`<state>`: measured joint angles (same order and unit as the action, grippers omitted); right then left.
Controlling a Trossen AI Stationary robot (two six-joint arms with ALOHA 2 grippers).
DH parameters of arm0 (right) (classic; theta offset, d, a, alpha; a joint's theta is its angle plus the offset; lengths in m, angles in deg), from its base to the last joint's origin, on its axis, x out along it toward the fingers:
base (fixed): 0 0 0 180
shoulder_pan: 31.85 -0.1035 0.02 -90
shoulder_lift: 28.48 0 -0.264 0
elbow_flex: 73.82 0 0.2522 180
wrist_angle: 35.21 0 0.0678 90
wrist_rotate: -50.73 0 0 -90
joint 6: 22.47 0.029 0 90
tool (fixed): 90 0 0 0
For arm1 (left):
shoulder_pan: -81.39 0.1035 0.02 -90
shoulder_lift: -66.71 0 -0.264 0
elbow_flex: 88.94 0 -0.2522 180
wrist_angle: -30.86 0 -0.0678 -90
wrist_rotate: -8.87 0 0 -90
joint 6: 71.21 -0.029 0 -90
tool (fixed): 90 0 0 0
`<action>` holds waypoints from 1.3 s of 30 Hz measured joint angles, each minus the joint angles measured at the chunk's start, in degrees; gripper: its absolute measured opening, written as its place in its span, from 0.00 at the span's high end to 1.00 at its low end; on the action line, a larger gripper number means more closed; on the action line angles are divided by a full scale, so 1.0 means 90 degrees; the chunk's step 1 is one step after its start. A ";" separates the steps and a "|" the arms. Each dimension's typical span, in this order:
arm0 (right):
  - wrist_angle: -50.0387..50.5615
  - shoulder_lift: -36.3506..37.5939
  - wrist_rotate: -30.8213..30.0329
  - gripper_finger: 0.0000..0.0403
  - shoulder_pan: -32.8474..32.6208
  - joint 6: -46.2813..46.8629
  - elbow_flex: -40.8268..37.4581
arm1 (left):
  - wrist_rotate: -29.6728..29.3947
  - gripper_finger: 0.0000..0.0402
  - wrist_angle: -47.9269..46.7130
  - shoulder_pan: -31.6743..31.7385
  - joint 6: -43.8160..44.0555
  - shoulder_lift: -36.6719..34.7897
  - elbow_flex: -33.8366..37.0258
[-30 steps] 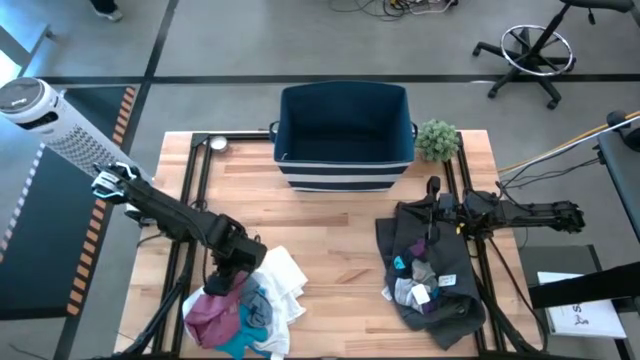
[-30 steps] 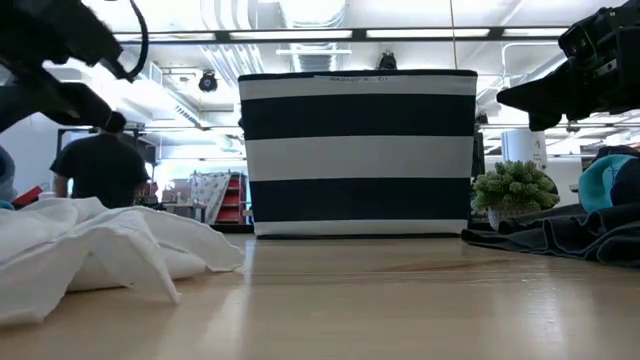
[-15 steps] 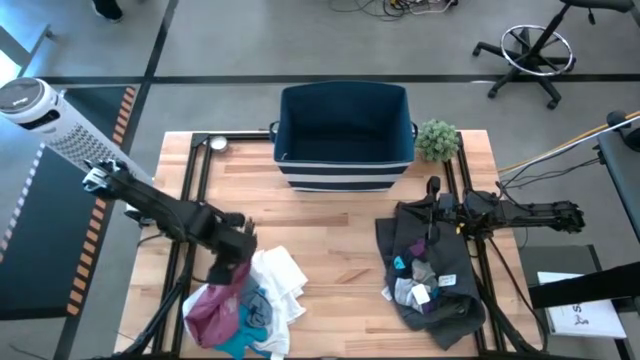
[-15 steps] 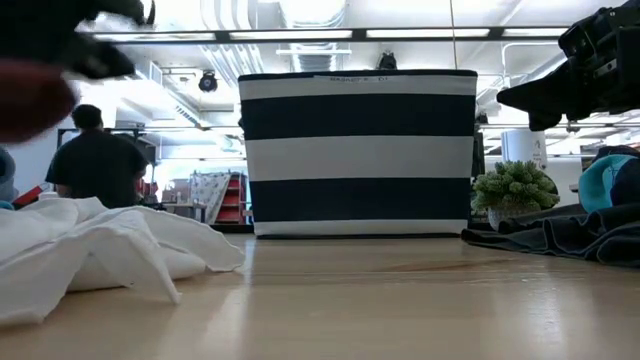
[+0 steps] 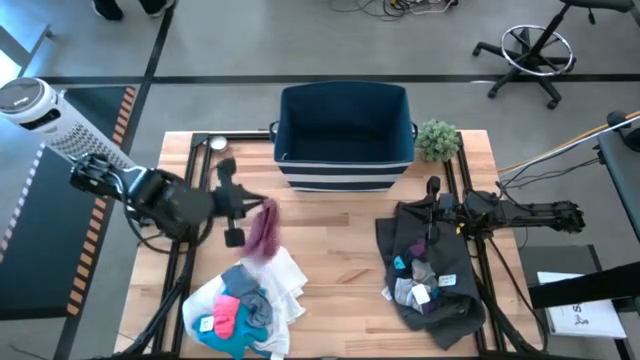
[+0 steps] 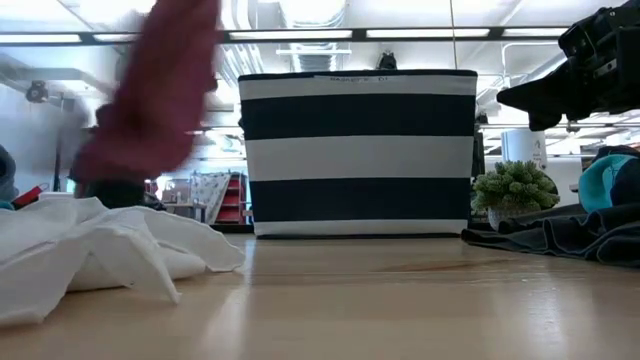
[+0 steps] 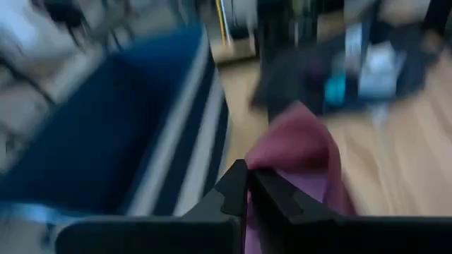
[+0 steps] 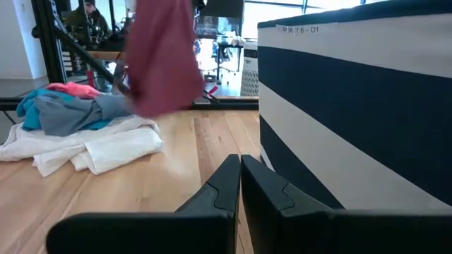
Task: Sort clothes
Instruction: Put the purple underwear into the blue bin
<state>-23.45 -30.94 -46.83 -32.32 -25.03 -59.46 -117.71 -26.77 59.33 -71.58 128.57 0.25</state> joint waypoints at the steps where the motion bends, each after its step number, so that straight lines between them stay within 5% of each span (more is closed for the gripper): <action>1: 0.0001 0.0001 0.0000 1.00 0.0000 -0.0001 0.0000 | -0.0002 1.00 0.0296 0.0056 -0.0202 -0.0026 -0.0063; 11: 0.0000 0.0002 0.0000 1.00 0.0000 0.0001 0.0000 | 0.0119 1.00 0.2456 0.1102 -0.2051 0.0117 -0.0825; 19: 0.0000 0.0002 0.0000 1.00 0.0000 -0.0001 0.0000 | 0.2278 1.00 0.2782 0.3004 -0.2051 0.0878 -0.1851; 26: 0.0000 0.0002 0.0000 1.00 0.0000 0.0001 0.0000 | 0.3820 1.00 0.2782 0.4251 -0.1889 0.2056 -0.3009; 39: 0.0000 0.0000 0.0000 1.00 0.0000 0.0001 0.0000 | 0.4133 1.00 0.1413 0.5335 -0.2217 0.4427 -0.5929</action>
<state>-23.45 -30.94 -46.83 -32.32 -25.02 -59.46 -80.51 -14.05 107.35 -91.53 168.41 -53.11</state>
